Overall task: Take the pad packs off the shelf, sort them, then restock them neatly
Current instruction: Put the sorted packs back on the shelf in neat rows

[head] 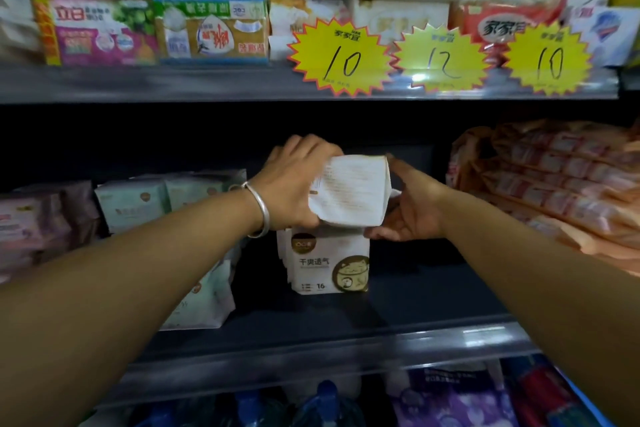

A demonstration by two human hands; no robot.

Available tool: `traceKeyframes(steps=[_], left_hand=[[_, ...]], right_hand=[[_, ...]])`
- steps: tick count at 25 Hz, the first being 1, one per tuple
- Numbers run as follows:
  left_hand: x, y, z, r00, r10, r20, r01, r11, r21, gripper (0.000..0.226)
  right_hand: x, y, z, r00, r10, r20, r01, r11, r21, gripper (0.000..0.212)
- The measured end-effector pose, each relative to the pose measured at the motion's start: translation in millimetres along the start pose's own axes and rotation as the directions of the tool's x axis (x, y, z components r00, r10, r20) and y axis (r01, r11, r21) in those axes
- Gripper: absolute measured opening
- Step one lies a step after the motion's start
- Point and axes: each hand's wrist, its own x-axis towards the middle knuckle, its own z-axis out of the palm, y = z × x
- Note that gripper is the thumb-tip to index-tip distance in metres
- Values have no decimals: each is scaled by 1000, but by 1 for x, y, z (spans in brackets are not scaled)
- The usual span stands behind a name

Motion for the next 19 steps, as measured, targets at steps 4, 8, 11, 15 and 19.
traceKeyframes(steps=[4,8,11,15,19], left_hand=[[-9,-5,24,978,184,-94,-168,973,158,97],[-16,1,29,987,-139,86,150,978,-143,85],[-14,-3,35,904,-427,-1,370,786,-495,64],[-16,-6,31,794,-602,-91,434,665,-608,52],[-28,-2,26,794,-547,-265,372,782,-500,22]], right_hand=[[15,4,2,997,-64,48,62,997,43,48],[30,20,4,974,-227,20,227,973,31,39],[36,29,5,950,-312,-5,312,949,43,41],[34,36,5,892,-445,80,447,895,-8,62],[22,55,15,862,-473,184,501,850,-161,64]])
